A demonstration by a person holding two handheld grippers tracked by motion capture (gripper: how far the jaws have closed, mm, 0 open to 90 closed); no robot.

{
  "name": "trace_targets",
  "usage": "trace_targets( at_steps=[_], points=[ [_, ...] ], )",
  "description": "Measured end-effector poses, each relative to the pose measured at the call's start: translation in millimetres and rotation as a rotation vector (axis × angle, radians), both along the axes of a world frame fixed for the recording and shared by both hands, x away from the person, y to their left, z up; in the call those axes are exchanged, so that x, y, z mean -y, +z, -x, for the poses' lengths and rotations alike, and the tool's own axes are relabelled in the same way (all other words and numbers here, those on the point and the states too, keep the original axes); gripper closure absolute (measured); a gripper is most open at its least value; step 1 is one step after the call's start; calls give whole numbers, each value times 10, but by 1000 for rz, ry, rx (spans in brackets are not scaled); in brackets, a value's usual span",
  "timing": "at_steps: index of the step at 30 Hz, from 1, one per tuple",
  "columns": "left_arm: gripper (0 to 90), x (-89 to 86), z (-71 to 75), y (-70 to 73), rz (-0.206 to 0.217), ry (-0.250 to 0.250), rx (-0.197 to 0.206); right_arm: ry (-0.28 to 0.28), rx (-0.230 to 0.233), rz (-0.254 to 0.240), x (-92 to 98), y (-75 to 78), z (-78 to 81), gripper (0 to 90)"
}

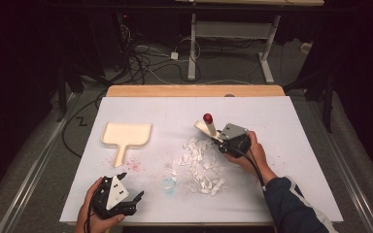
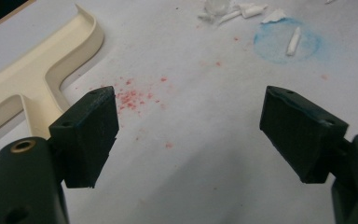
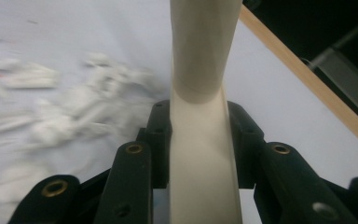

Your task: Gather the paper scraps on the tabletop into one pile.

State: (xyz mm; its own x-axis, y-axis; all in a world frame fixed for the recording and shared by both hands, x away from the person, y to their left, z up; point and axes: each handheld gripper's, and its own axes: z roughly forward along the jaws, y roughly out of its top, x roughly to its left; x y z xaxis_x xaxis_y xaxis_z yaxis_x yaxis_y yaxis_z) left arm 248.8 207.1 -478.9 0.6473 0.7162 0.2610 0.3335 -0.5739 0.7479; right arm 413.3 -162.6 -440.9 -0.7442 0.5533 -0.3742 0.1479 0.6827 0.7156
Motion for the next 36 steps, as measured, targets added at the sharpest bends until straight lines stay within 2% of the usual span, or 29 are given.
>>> trace_targets(
  at_steps=[3,5,6,7,8,10,11,16,19,22,25,26,30,33,36],
  points=[
    [186,3,0,-3,1,-3,-5,81,-14,-9,-66,1,149,682],
    [186,8,-2,-7,1,-6,-6,121,-25,2,-96,5,229,682],
    [186,8,-2,-7,1,-6,-6,121,-25,2,-96,5,229,682],
    [186,13,5,-8,0,-7,-19,171,-35,4,-107,24,341,682],
    [186,14,5,-8,-1,-8,-20,194,-45,-2,-103,34,388,682],
    [186,14,4,-9,-2,-8,-20,207,-50,-1,-97,44,425,682],
    [186,16,2,-10,-2,-9,-23,239,-51,7,-83,72,521,682],
    [186,30,6,-9,-4,-13,-23,250,-40,-3,-42,148,607,684],
    [186,37,7,-7,-9,-14,-22,228,-21,-22,7,252,609,684],
    [186,34,6,-8,-5,-13,-23,200,-7,-60,79,362,579,684],
    [186,30,9,-8,-5,-13,-23,174,14,-70,126,410,554,684],
    [186,25,9,-8,-3,-13,-23,136,26,-74,191,450,512,684],
    [186,21,11,-7,-5,-12,-24,65,32,-56,287,448,433,684],
    [186,23,11,-8,-5,-12,-25,-2,57,-6,345,395,368,684],
    [186,31,10,-8,-9,-13,-24,-53,50,20,410,309,284,684]
  ],
)
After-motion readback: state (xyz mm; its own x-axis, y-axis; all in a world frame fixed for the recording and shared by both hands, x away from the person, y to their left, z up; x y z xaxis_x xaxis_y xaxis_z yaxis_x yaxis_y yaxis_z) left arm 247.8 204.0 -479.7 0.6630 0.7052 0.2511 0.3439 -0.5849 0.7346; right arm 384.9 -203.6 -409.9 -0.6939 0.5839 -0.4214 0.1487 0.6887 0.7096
